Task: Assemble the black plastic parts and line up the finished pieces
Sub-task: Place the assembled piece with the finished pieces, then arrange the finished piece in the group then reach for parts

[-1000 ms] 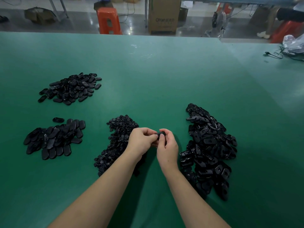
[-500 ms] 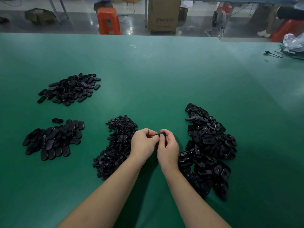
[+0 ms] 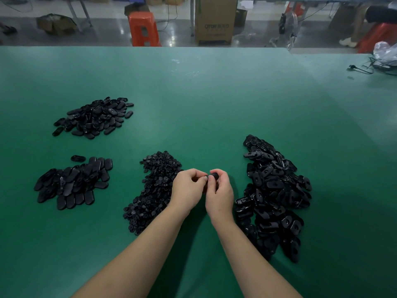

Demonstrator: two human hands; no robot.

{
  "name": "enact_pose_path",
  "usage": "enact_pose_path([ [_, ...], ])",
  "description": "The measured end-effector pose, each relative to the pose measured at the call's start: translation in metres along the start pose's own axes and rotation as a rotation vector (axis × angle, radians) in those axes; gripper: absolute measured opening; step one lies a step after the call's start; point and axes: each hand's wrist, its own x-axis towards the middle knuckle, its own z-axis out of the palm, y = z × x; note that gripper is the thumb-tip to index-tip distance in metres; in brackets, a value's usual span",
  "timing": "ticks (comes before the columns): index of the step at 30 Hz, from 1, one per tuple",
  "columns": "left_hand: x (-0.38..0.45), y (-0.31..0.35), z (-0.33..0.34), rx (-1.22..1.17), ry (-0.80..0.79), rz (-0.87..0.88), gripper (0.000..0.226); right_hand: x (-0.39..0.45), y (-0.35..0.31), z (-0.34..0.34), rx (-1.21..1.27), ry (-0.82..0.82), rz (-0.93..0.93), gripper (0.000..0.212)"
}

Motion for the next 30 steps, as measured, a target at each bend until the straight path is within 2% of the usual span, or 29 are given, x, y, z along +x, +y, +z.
enact_pose_path([
  [3,0.000,0.001,-0.001,0.064,0.002,0.070,0.009,-0.001,-0.001,-0.002,0.019,0.003,-0.007,0.012],
  [8,0.005,0.004,-0.011,0.361,-0.020,0.265,0.001,-0.003,-0.004,-0.002,0.029,-0.016,-0.048,0.016],
  [11,0.007,0.003,-0.021,0.447,0.018,0.298,0.003,-0.004,-0.006,-0.002,0.021,-0.012,-0.054,0.021],
  [17,0.010,-0.019,-0.078,0.463,0.273,0.237,0.007,-0.004,-0.007,0.001,-0.026,-0.032,-0.005,0.014],
  [26,0.021,-0.068,-0.189,0.615,0.579,0.075,0.019,-0.006,-0.006,0.003,-0.068,-0.029,0.018,0.013],
  [30,0.032,-0.085,-0.220,0.581,0.660,-0.048,0.022,-0.006,-0.008,0.004,-0.099,-0.023,0.000,0.013],
])
